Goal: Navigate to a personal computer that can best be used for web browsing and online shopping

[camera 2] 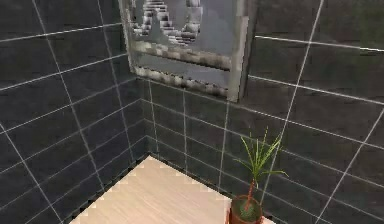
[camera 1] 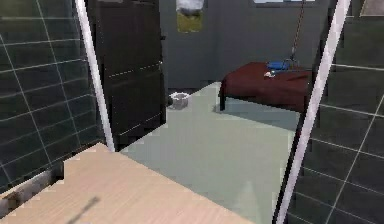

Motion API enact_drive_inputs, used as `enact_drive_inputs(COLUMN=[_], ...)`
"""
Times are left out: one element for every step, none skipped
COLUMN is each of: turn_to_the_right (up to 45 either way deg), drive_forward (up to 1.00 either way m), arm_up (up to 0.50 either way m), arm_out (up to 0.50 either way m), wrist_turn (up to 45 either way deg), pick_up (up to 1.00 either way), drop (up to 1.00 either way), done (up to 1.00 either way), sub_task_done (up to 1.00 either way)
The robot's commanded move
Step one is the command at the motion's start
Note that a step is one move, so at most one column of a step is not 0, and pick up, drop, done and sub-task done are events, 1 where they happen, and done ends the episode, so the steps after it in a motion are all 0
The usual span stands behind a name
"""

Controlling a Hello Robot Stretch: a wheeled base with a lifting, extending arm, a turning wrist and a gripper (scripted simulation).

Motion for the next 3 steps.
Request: enact_drive_inputs(turn_to_the_right=[0.0, 24.0, 0.0], drive_forward=[0.85, 0.0, 1.0], arm_up=[0.0, 0.0, 0.0], arm_out=[0.0, 0.0, 0.0], wrist_turn=[0.0, 0.0, 0.0], pick_up=[0.0, 0.0, 0.0], drop=[0.0, 0.0, 0.0], done=[0.0, 0.0, 0.0], sub_task_done=[0.0, 0.0, 0.0])
